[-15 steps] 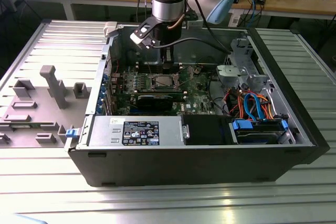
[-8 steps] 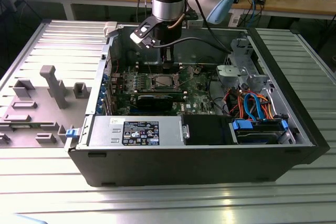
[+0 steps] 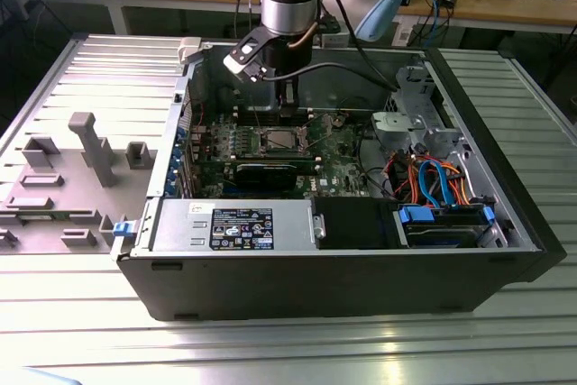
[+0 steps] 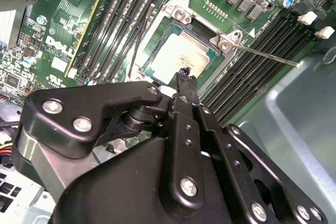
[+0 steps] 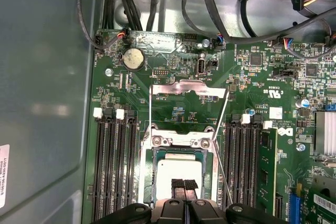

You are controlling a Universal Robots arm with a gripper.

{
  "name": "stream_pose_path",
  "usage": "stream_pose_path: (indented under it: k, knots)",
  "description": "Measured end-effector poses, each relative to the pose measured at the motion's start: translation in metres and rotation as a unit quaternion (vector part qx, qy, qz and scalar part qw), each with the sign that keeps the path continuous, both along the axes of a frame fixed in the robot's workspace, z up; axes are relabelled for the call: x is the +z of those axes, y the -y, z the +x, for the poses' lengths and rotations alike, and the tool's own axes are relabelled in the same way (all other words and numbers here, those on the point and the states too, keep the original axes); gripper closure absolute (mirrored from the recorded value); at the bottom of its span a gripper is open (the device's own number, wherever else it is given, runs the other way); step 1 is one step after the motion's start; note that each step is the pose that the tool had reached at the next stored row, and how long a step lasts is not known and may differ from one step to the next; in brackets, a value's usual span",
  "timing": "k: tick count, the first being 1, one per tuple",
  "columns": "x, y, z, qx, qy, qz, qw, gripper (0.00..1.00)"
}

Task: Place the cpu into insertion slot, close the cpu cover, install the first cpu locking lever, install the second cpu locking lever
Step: 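Close the cpu cover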

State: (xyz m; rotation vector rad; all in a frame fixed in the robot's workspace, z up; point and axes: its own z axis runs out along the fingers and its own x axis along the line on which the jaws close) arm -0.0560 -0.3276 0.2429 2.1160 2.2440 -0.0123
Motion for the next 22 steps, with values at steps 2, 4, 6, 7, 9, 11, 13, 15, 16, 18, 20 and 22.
stream_pose_path:
  k: [2,4,6,7,9,11,13,15,16,18,20,22]
  knots:
    - [0.0003,0.0000,0.0000,0.000,0.0000,0.0000,1.00000,0.89]
    - [0.0008,0.0000,0.0000,0.000,0.0000,0.0000,1.00000,0.89]
    - [0.0012,0.0000,0.0000,0.000,0.0000,0.0000,1.00000,0.89]
    - [0.0015,0.0000,0.0000,0.000,0.0000,0.0000,1.00000,0.89]
    - [0.0019,0.0000,0.0000,0.000,0.0000,0.0000,1.00000,0.89]
    - [0.0023,0.0000,0.0000,0.000,0.0000,0.0000,1.00000,0.89]
    - [0.0027,0.0000,0.0000,0.000,0.0000,0.0000,1.00000,0.89]
    - [0.0031,0.0000,0.0000,0.000,0.0000,0.0000,1.00000,0.89]
    - [0.0033,0.0000,0.0000,0.000,0.0000,0.0000,1.00000,0.89]
    - [0.0037,0.0000,0.0000,0.000,0.0000,0.0000,1.00000,0.89]
    - [0.0041,0.0000,0.0000,0.000,0.0000,0.0000,1.00000,0.89]
    - [0.0047,0.0000,0.0000,0.000,0.0000,0.0000,1.00000,0.89]
